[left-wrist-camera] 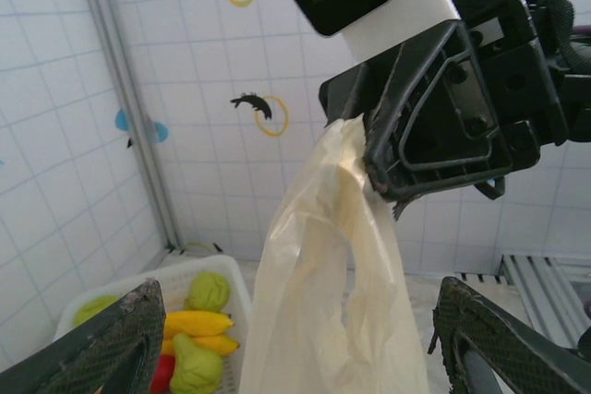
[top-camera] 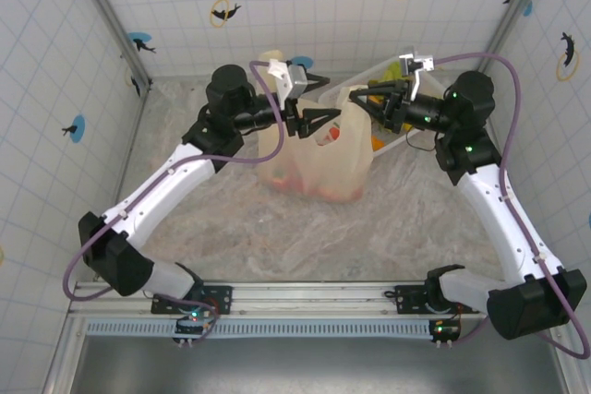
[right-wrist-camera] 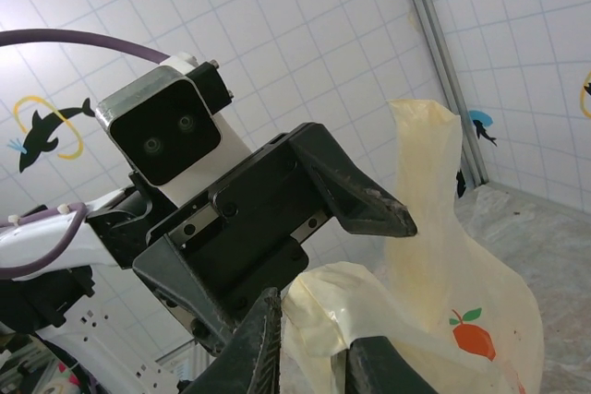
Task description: Place the fake fruits into the plastic bag and tie a complex knot
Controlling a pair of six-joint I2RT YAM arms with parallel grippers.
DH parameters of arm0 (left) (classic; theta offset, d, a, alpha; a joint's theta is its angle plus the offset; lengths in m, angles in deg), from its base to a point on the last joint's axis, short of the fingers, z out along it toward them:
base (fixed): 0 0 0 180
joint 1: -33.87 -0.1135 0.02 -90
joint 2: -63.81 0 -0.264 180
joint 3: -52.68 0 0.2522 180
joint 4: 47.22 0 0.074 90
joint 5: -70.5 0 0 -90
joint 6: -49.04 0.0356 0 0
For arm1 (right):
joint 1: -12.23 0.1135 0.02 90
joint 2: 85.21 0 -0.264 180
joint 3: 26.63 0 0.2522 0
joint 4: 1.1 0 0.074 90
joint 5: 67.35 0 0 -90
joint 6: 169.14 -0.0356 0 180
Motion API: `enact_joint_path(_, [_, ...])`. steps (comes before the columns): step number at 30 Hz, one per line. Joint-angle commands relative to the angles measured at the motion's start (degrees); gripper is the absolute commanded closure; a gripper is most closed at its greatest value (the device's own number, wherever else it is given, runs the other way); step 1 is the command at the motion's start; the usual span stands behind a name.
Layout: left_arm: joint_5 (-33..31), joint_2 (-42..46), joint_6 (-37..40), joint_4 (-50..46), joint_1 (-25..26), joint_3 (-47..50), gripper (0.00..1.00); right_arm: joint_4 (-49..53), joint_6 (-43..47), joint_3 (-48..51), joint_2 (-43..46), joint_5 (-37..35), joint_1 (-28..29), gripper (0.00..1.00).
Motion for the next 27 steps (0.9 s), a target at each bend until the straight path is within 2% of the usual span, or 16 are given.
enact_joint_path(1, [4.82,-1.82,-0.12,2.80,1.54,-3.16,0.23,-3.99,0.00,-1.47,0.60,-0.63,0.50,0.80])
enact_joint_path(4, [5.70,-3.35,0.45,2.81,2.48,-4.07,0.23,-4.12,0.00,-1.61,0.50,-0.64,0.84,0.80])
enact_joint_path(8, [5.98,-5.16,0.04,2.76,2.76,-5.50,0.32,-4.15,0.00,-1.58,0.59,-0.53,1.05,0.80])
enact_joint_path(11, [6.65,-5.99,0.02,2.81,2.85,-6.21,0.50,-4.06,-0.01,-1.58,0.84,-0.45,1.08,0.80])
enact_joint_path(14, [6.80,-6.36,-0.05,2.92,3.00,-6.67,0.72,-3.75,0.09,-1.75,1.29,-0.50,0.87,0.77])
enact_joint_path(17, [6.43,-6.18,-0.07,3.00,3.02,-6.48,0.89,-3.06,-0.04,-2.34,2.36,-0.72,0.11,0.74])
enact_joint_path(22, [5.58,-5.32,0.46,2.94,3.07,-5.47,1.00,-1.23,-1.39,-2.94,5.59,-2.94,-5.35,0.69])
enact_joint_path(25, [4.52,-4.70,0.83,3.13,3.02,-5.04,1.00,-1.07,-2.64,-1.06,8.22,-3.06,-9.94,0.68])
enact_joint_path(27, [4.01,-4.43,0.72,3.42,3.02,-4.86,1.00,-1.51,-2.40,2.03,10.27,-3.44,-12.17,0.60])
